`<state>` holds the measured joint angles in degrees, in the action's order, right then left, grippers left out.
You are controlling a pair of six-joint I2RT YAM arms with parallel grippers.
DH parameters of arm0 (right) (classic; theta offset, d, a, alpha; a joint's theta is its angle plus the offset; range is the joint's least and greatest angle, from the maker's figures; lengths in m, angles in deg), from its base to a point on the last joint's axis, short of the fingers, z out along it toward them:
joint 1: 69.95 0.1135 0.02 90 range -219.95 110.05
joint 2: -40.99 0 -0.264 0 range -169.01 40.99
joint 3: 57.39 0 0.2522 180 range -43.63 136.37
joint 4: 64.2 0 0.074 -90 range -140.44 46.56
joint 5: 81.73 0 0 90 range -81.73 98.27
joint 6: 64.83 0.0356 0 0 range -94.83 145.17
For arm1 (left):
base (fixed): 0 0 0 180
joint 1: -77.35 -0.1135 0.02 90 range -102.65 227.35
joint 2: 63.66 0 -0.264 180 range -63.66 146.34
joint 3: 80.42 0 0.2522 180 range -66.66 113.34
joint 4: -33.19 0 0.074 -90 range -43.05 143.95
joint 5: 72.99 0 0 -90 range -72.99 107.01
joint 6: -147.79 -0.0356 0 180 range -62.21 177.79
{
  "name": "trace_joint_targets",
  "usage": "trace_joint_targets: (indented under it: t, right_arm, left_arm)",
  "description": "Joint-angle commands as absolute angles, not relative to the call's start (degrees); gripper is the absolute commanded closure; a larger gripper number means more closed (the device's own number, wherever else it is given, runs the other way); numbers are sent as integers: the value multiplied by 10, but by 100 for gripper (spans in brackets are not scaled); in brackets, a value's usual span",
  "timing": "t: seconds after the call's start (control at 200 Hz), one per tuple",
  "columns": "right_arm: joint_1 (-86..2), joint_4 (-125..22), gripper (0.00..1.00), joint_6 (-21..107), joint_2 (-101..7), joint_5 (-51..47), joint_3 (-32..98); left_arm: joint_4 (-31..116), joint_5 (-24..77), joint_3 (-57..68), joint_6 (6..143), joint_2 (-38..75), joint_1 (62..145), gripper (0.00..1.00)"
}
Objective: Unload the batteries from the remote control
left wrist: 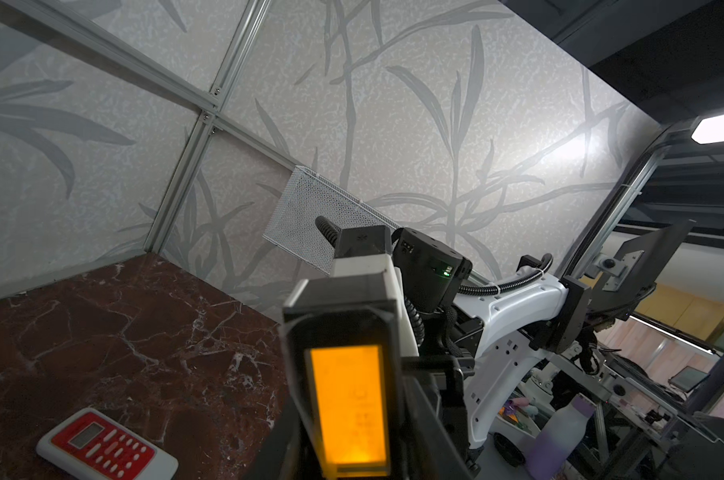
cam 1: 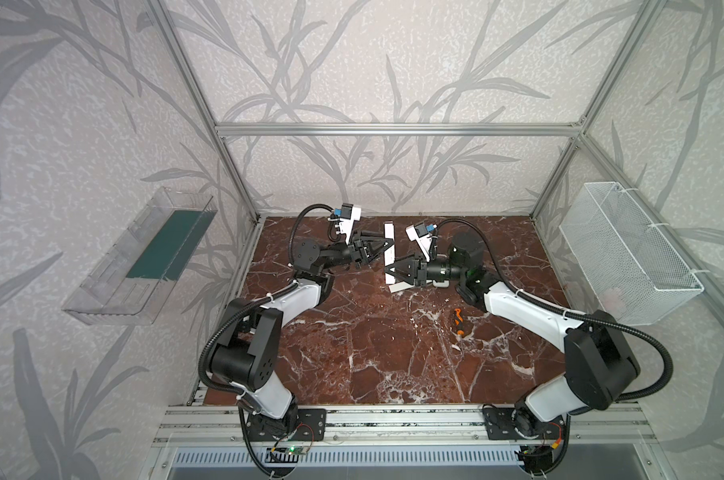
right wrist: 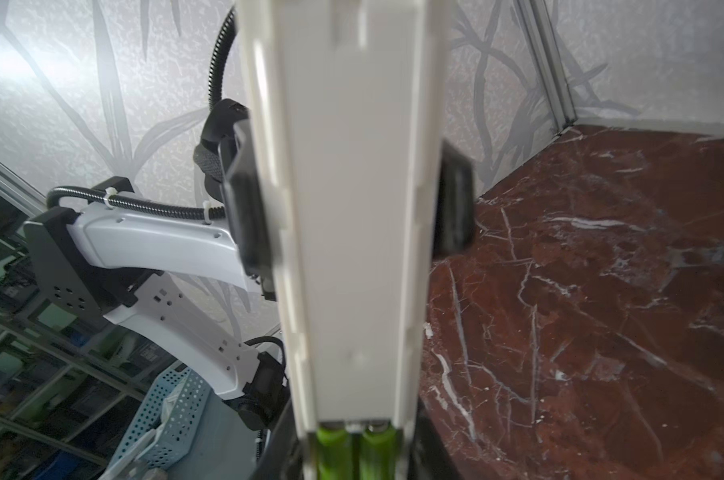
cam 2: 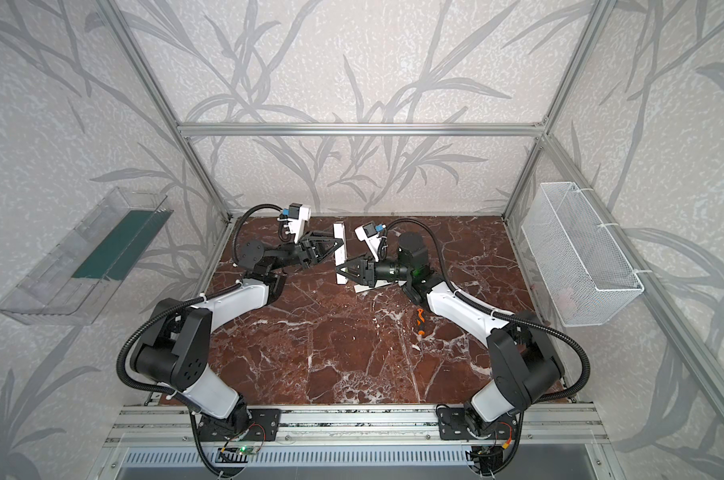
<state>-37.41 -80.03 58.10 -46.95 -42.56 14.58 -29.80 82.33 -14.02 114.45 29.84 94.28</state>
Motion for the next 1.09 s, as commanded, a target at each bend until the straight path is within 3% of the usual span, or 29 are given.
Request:
trace_joint_targets:
  t: [0.0, 0.145, 0.24, 0.365, 0.46, 0.615, 0.815, 0.955, 1.09]
  right_arm:
    - [-364, -793, 87, 591, -430, -363, 136]
    - [-352, -672, 89, 538, -391, -279, 133]
    - [-349, -537, 89, 494, -366, -174, 137]
    - [-312, -386, 87, 407, -365, -54, 147]
    - [-278, -347, 86, 379, -387, -18, 132]
    - [-228, -317, 86, 384, -459, -21, 127]
    - [-187, -221, 85, 378, -596, -13, 223]
    - [-181, -153, 84, 372, -666, 31, 292]
    - [-181, -115, 81, 328, -698, 69, 325]
  left_arm:
    - [-317, 813, -157, 1108, 260, 940, 1]
    - [-201, 797, -190, 1027, 213, 924, 1]
    - [-28, 756, -208, 932, 157, 902, 1]
    - [359, 591, -181, 734, 70, 894, 1]
    - [506, 492, -163, 654, 32, 893, 1]
    - [559, 404, -189, 628, -18, 892, 1]
    - [668, 350, -161, 764, 9, 860, 1]
    - [770, 355, -119, 755, 58, 841, 1]
    - [777, 374, -138, 748, 59, 841, 1]
